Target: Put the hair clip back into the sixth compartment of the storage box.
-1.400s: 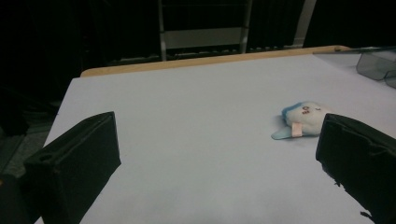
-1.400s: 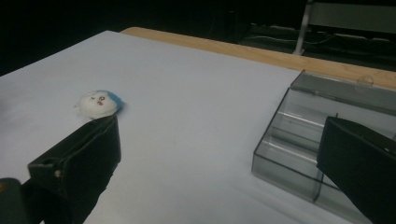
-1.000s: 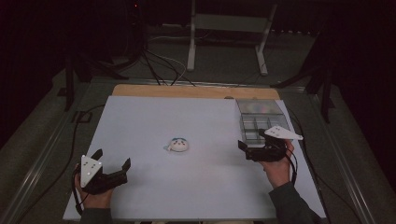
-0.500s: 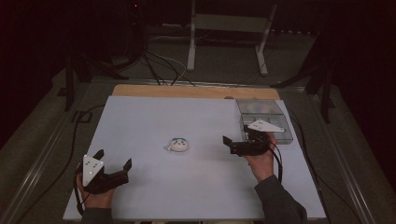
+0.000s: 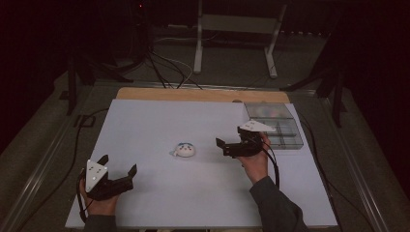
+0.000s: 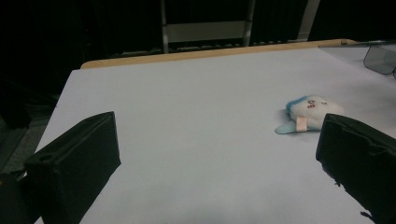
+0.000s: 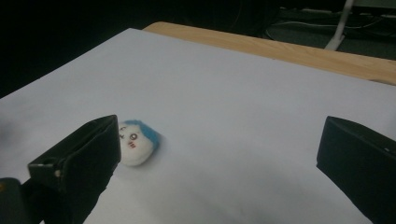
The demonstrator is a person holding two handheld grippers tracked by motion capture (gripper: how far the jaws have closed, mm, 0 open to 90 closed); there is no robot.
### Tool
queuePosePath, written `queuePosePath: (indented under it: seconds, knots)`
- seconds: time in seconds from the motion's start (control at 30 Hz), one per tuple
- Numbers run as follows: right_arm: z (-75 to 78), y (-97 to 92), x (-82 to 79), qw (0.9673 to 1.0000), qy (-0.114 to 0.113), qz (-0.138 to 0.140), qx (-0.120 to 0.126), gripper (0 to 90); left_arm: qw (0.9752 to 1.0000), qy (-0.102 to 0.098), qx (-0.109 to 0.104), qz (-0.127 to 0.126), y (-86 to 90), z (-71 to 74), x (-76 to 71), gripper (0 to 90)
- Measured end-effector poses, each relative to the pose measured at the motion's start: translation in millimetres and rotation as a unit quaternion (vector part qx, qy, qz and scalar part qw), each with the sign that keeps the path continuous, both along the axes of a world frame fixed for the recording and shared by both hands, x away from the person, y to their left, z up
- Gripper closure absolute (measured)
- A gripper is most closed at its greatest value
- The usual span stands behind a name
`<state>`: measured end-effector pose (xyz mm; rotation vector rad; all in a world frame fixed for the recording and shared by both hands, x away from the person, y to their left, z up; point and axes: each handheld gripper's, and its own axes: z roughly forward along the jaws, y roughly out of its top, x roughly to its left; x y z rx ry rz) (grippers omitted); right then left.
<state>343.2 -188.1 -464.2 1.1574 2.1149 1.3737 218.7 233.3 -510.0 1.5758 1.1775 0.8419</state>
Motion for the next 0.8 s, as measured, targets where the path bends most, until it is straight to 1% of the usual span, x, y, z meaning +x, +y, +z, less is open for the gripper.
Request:
queuePosePath:
  seconds: [0.03,0.13,0.2,0.27,0.37,0.5,0.53,0.67,0.77,0.8]
  knots:
    - [0.0,0.0,0.0,1.0000,0.000,0.000,0.000,0.0,1.0000,0.000,0.000,0.000,0.3,-0.1,0.1,0.6]
    - [-3.0,10.5,4.7,1.0000,0.006,0.003,-0.002,0.0,1.0000,0.001,-0.001,0.001,0.0,-0.4,0.5,0.6]
    - [-4.7,15.8,7.5,0.9999,0.013,0.006,0.001,0.0,1.0000,0.001,-0.001,0.001,-0.5,-0.6,0.6,0.6]
    - [-5.3,17.7,8.6,0.9999,0.014,0.007,0.001,0.0,1.0000,0.002,0.001,0.000,-0.5,-0.6,0.6,0.6]
    - [-8.6,27.9,13.1,0.9996,0.025,0.010,0.002,0.0,1.0000,0.002,0.000,0.003,-0.2,-0.8,0.9,0.7]
    - [-12.7,35.1,16.7,0.9994,0.033,0.011,0.004,0.0,1.0000,0.003,-0.002,0.006,0.5,-1.2,1.0,0.6]
    - [-17.2,40.4,20.0,0.9990,0.042,0.012,0.004,0.0,1.0000,0.003,-0.001,0.008,1.1,-1.2,1.0,0.7]
    - [-21.1,45.0,22.4,0.9988,0.047,0.016,0.005,0.0,1.0000,0.005,0.001,0.007,0.6,-1.4,1.3,0.7]
    - [-27.5,54.4,26.1,0.9982,0.054,0.026,0.001,0.0,1.0000,0.006,0.003,0.006,-0.1,-1.3,1.4,0.7]
    - [-27.5,54.4,26.1,0.9982,0.054,0.026,0.001,0.0,1.0000,0.006,0.003,0.006,-0.1,-1.3,1.4,0.7]
